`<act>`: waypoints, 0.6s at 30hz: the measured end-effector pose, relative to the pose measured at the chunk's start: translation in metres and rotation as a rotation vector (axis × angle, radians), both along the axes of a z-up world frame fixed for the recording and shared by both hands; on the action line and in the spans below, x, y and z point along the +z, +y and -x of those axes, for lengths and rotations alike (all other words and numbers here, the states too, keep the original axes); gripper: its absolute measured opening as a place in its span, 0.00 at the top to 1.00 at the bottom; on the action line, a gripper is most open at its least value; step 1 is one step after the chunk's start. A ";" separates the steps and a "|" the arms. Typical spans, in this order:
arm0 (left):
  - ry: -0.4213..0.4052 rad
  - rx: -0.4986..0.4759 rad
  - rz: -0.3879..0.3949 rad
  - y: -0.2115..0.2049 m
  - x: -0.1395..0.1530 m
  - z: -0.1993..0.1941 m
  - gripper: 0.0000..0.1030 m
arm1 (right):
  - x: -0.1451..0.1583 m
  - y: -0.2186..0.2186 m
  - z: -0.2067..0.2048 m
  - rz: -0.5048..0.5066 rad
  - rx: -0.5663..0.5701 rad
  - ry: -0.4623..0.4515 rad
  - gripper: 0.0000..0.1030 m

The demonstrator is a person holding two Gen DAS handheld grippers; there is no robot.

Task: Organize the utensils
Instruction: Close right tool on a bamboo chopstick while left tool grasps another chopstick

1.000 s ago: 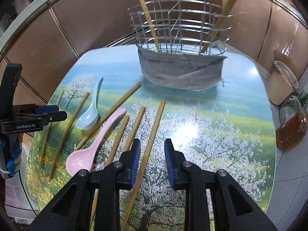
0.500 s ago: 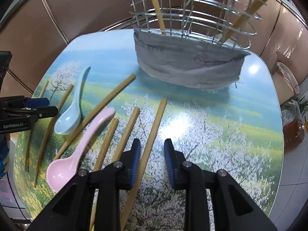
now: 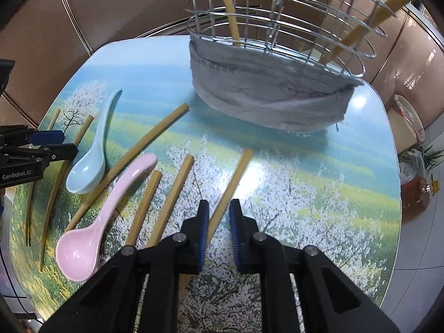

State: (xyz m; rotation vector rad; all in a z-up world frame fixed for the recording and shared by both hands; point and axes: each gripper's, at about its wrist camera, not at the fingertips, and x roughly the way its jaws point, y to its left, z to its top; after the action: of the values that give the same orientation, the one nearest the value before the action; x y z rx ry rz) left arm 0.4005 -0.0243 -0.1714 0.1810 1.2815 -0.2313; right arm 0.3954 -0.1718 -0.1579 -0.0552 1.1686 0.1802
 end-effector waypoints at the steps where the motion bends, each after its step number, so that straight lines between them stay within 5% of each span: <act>1: -0.002 -0.003 -0.001 0.000 0.000 0.001 0.59 | 0.000 0.000 0.002 0.002 0.000 0.001 0.88; 12: -0.002 0.001 0.015 0.005 0.003 0.029 0.89 | -0.002 0.005 0.029 -0.010 0.029 0.016 0.93; 18: -0.001 0.021 0.043 0.007 0.004 0.036 0.93 | -0.002 0.004 0.041 -0.025 0.022 0.015 0.94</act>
State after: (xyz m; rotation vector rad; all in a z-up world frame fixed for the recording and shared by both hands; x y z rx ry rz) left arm 0.3647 -0.0175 -0.1678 0.1310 1.2762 -0.2409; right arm 0.3547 -0.1673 -0.1595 -0.0447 1.1804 0.2151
